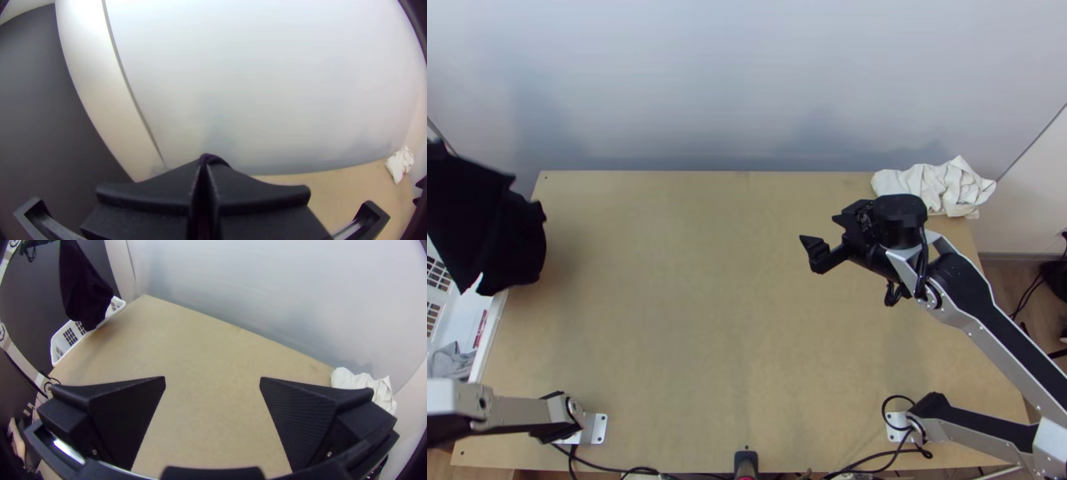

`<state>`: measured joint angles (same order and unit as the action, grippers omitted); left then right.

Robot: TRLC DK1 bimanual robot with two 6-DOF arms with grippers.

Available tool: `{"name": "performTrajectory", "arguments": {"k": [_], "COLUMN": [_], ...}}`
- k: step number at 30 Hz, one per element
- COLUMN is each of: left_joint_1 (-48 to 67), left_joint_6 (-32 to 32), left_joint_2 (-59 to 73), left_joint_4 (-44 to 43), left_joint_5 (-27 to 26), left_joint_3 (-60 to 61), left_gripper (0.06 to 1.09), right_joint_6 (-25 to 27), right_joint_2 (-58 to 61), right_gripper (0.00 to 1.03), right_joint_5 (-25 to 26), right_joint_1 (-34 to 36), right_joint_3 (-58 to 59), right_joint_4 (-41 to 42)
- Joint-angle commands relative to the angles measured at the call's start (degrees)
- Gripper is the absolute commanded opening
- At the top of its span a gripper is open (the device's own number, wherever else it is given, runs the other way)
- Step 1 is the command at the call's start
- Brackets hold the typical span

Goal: Fold the t-shirt

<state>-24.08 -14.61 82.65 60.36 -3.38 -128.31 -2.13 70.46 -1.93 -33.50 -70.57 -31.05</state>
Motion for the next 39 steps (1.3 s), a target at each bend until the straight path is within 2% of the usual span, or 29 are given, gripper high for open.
{"name": "performTrajectory", "arguments": {"k": [1, 11, 19, 29, 33, 39], "left_joint_1": [2.4, 5.9, 18.1, 36.6, 44.8, 54.2], "left_joint_6": [5.4, 10.7, 9.8, 9.7, 9.7, 8.1], "left_joint_2": [-8.1, -12.1, -12.4, -14.0, -13.2, -13.2], "left_joint_4": [-12.0, -29.0, -27.0, -26.9, -27.6, -31.9], "left_joint_5": [-7.6, -7.6, -7.5, -7.1, -2.8, 0.7], "left_joint_3": [-1.4, 0.7, 3.0, 13.0, 16.5, 24.1], "left_gripper": [0.10, 0.10, 0.10, 0.10, 0.10, 0.10], "right_joint_6": [-0.2, -0.3, -0.9, -2.3, -3.1, -3.8], "right_joint_2": [-1.6, -4.1, -6.1, -11.1, -13.6, -16.6], "right_gripper": [0.99, 0.99, 0.99, 0.99, 0.99, 0.99], "right_joint_5": [0.0, 0.0, 0.0, -0.1, -0.1, -0.6], "right_joint_1": [0.5, 2.0, 2.9, 5.7, 7.2, 8.9], "right_joint_3": [2.3, 4.5, 5.9, 10.4, 13.2, 16.4], "right_joint_4": [0.1, 0.8, 1.1, 1.3, 1.5, 1.7]}}
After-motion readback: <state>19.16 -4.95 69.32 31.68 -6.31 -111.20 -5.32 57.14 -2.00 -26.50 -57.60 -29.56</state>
